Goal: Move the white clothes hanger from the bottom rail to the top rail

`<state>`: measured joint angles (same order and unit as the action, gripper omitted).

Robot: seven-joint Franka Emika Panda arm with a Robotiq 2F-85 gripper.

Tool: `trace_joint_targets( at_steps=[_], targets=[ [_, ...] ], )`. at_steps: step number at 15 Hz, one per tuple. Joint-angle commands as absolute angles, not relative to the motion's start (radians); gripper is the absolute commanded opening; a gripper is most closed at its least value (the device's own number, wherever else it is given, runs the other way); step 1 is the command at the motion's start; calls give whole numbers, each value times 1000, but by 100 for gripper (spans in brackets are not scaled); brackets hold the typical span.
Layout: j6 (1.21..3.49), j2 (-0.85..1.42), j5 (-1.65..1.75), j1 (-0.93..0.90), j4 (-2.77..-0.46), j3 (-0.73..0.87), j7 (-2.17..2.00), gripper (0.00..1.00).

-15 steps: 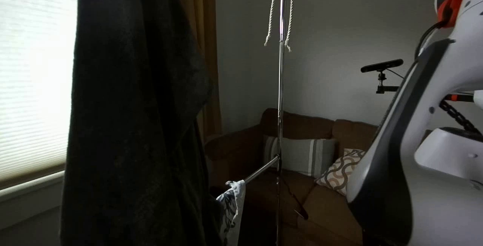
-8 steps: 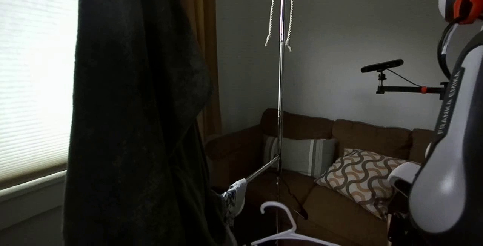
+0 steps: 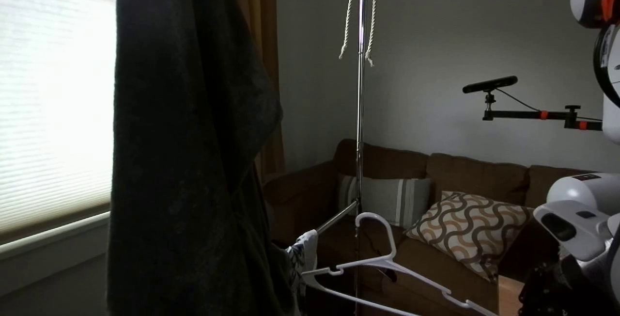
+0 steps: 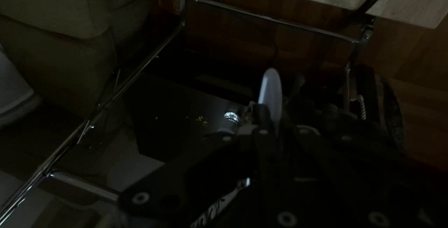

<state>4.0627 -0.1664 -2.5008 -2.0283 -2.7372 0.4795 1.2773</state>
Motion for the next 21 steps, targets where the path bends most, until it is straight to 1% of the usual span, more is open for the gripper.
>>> trace_joint_targets(
  at_steps=[1,2,3,6,7,8,11,12,14,16,17,18,19,21],
  targets=[
    [4046,-151,-2527,-1862,-2730,324,1312,2],
    [4041,-149,-2432,-1806,-2739,298,1248,2],
    [4088,-165,-2378,-1744,-2751,230,1173,2],
    [4255,-264,-2359,-1567,-2799,75,1072,2],
    [4329,-250,-2371,-1511,-2739,48,1094,2],
    [4242,-151,-2305,-1410,-2744,24,1051,2],
    [4225,-332,-2218,-1297,-2745,-4,1327,2],
    [4220,-415,-2198,-1313,-2811,7,1387,2],
    [4219,-411,-2216,-1272,-2744,-18,1542,2],
    [4216,-524,-2235,-1231,-2764,-70,1690,2],
    [4217,-599,-2245,-1177,-2798,-126,1702,2],
    [4217,-621,-2269,-1096,-2767,-194,1746,2],
    [4198,-487,-2247,-1142,-2741,-140,1667,7],
    [4202,-565,-2257,-1088,-2744,-189,1721,7]
  ],
)
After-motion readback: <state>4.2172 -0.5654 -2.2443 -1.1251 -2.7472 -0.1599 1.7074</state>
